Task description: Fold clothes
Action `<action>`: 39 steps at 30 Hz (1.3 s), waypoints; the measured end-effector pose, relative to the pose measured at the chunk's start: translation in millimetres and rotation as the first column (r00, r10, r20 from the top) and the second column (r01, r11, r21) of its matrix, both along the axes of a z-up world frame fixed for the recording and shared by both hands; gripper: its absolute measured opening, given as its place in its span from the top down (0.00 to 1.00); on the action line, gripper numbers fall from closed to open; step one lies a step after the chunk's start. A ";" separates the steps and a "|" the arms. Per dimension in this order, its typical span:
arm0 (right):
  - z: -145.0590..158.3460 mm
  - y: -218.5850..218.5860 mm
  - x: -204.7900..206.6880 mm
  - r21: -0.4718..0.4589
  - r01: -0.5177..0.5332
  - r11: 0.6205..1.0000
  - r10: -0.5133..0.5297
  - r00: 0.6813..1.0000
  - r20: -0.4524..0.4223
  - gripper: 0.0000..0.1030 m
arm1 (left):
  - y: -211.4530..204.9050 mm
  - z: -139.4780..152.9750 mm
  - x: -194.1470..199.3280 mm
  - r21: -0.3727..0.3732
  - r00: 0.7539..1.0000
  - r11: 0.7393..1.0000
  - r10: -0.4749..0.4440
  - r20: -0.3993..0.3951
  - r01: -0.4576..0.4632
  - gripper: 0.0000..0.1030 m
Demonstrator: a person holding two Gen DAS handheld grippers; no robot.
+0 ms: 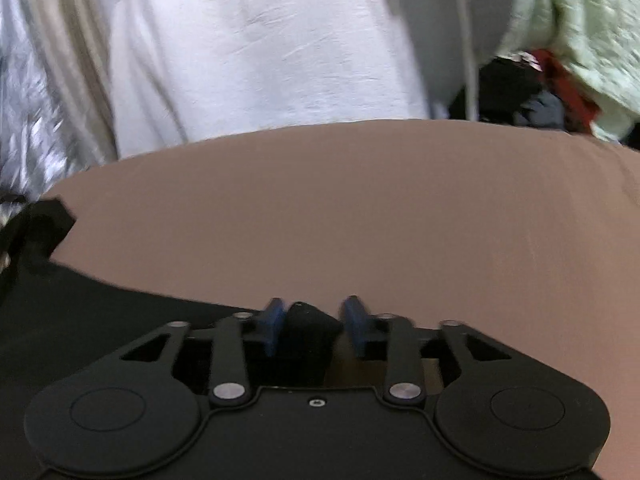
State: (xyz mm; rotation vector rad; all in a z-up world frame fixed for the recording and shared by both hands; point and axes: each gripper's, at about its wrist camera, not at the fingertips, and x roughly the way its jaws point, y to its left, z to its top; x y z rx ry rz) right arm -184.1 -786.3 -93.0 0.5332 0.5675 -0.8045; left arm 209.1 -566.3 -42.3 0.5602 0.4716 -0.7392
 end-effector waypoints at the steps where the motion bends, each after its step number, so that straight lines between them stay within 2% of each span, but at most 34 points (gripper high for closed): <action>1: 1.9 2.2 -2.2 0.002 0.015 1.000 -0.015 1.000 -0.007 0.55 | 17.0 3.8 -4.5 -0.001 1.000 1.000 0.001 -0.017 -0.001 0.23; 3: 9.7 10.5 -6.5 -0.045 0.038 0.998 -0.040 0.998 -0.045 0.39 | 55.5 8.9 -14.8 0.000 0.998 1.000 0.027 -0.055 -0.027 0.22; 4: 13.8 14.2 -10.9 -0.073 0.065 0.995 -0.070 0.996 -0.063 0.35 | 77.0 8.4 -18.7 0.005 0.995 0.998 0.059 -0.081 -0.059 0.21; 6: 23.3 19.7 -18.1 -0.124 0.124 0.985 -0.131 0.990 -0.051 0.35 | 128.6 0.9 -25.4 -0.005 0.977 0.988 0.150 -0.153 -0.152 0.19; 8: 37.7 28.7 -33.2 -0.156 0.182 0.971 -0.186 0.983 -0.010 0.35 | 181.6 -17.4 -28.5 -0.018 0.921 0.944 0.319 -0.225 -0.331 0.19; 9: 43.2 33.2 -37.9 -0.136 0.177 0.975 -0.176 0.984 0.016 0.35 | 202.6 -30.8 -31.3 0.011 0.892 0.927 0.364 -0.268 -0.375 0.19; 10: 48.1 37.9 -41.3 -0.113 0.163 0.980 -0.159 0.986 0.039 0.35 | 223.0 -44.6 -34.3 0.045 0.860 0.910 0.405 -0.309 -0.412 0.19; 11: 51.8 44.2 -40.3 -0.086 0.125 0.988 -0.121 0.991 0.054 0.35 | 235.9 -53.5 -39.9 0.067 0.847 0.906 0.416 -0.332 -0.419 0.19; 14: 65.1 77.7 -28.7 -0.054 -0.009 0.999 0.012 0.998 0.064 0.35 | 276.5 -70.5 -70.4 0.122 0.841 0.888 0.459 -0.286 -0.443 0.19; 16: 72.9 108.7 -14.0 -0.027 -0.160 0.987 0.162 0.984 0.070 0.35 | 306.0 -77.4 -86.8 0.124 0.838 0.875 0.484 -0.253 -0.468 0.19; 17: 75.8 124.2 -5.9 -0.005 -0.242 0.970 0.242 0.967 0.076 0.35 | 322.1 -80.7 -93.3 0.117 0.832 0.868 0.496 -0.248 -0.483 0.19; 18: 76.8 140.5 1.6 0.026 -0.328 0.944 0.324 0.942 0.088 0.35 | 336.7 -82.9 -96.2 0.122 0.815 0.855 0.517 -0.263 -0.503 0.19; 20: 76.4 182.5 19.2 0.085 -0.504 0.859 0.497 0.863 0.092 0.35 | 360.9 -81.4 -85.2 0.151 0.768 0.834 0.549 -0.329 -0.531 0.19; 21: 74.0 207.6 28.0 0.103 -0.583 0.806 0.577 0.813 0.079 0.35 | 374.5 -76.2 -80.7 0.130 0.746 0.827 0.553 -0.371 -0.548 0.19; 23: 67.4 254.2 39.9 0.102 -0.687 0.719 0.688 0.725 0.036 0.35 | 402.1 -63.7 -73.0 0.068 0.701 0.793 0.571 -0.426 -0.605 0.19; 24: 60.5 277.0 45.2 0.099 -0.725 0.682 0.728 0.685 0.002 0.35 | 415.1 -59.1 -68.8 0.044 0.678 0.773 0.581 -0.451 -0.633 0.17; 26: 41.4 320.8 54.6 0.121 -0.793 0.598 0.802 0.590 -0.094 0.35 | 436.2 -63.2 -59.1 0.056 0.616 0.733 0.608 -0.502 -0.678 0.12; 27: 29.3 336.6 58.7 0.115 -0.816 0.566 0.821 0.546 -0.167 0.35 | 446.6 -65.5 -54.2 0.065 0.583 0.712 0.619 -0.526 -0.699 0.12; 29: 5.8 365.8 66.3 0.102 -0.856 0.506 0.834 0.456 -0.311 0.38 | 457.1 -73.6 -41.0 0.099 0.528 0.690 0.630 -0.570 -0.717 0.12; 30: -2.0 371.5 66.6 0.069 -0.866 0.495 0.821 0.441 -0.362 0.48 | 460.5 -75.8 -36.4 0.102 0.507 0.686 0.621 -0.598 -0.720 0.12; 31: -3.4 371.6 64.1 0.051 -0.873 0.484 0.824 0.436 -0.363 0.65 | 466.4 -76.4 -33.4 0.095 0.481 0.677 0.607 -0.633 -0.730 0.12; 32: 0.0 369.9 61.2 0.071 -0.877 0.476 0.834 0.424 -0.353 0.94 | 473.1 -74.9 -30.7 0.081 0.461 0.666 0.593 -0.660 -0.741 0.12; 33: 5.9 368.3 56.5 0.103 -0.879 0.466 0.846 0.409 -0.342 0.94 | 482.2 -70.2 -30.3 0.056 0.447 0.645 0.587 -0.675 -0.762 0.12; 35: 20.6 360.6 41.6 0.134 -0.885 0.445 0.872 0.394 -0.289 0.94 | 498.3 -58.8 -31.2 0.018 0.444 0.592 0.625 -0.642 -0.806 0.12; 38: 20.8 348.1 29.1 0.174 -0.859 0.482 0.864 0.432 -0.260 0.95 | 528.8 -47.9 -29.3 0.000 0.406 0.488 0.724 -0.558 -0.873 0.12; 39: 18.8 347.6 30.1 0.179 -0.853 0.491 0.860 0.440 -0.258 0.95 | 540.7 -45.5 -26.7 -0.009 0.378 0.445 0.750 -0.542 -0.896 0.12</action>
